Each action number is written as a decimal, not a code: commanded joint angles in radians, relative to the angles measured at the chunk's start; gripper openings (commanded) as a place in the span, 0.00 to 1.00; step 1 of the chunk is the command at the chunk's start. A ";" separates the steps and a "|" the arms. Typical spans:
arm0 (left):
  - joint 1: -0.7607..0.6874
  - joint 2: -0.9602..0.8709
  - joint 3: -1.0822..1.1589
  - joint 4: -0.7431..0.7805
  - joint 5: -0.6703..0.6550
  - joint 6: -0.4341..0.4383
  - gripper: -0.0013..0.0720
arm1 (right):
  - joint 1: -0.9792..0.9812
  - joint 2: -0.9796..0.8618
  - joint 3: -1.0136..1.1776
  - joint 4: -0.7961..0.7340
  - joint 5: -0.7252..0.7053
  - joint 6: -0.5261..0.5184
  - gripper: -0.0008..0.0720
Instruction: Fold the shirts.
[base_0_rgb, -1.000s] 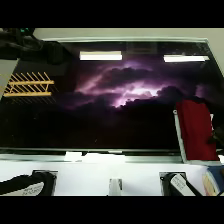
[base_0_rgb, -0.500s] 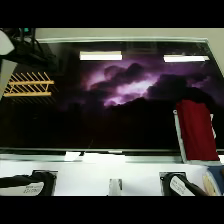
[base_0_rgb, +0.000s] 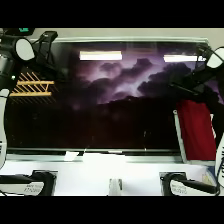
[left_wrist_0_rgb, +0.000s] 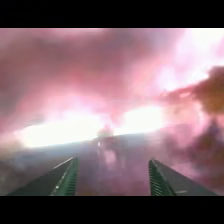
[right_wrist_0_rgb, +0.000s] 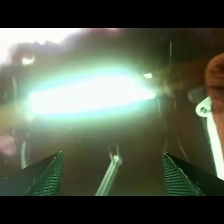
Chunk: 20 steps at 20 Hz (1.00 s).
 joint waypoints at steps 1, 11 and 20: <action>-0.002 -0.011 -0.006 0.022 -0.041 -0.013 0.71 | 0.021 -0.018 0.002 0.003 0.032 0.011 0.93; -0.002 -0.018 -0.008 -0.042 -0.038 -0.002 0.71 | 0.021 -0.018 0.002 0.002 0.032 0.011 0.93; -0.002 -0.026 -0.008 -0.047 -0.028 -0.006 0.71 | 0.021 -0.018 0.002 0.002 0.032 0.011 0.93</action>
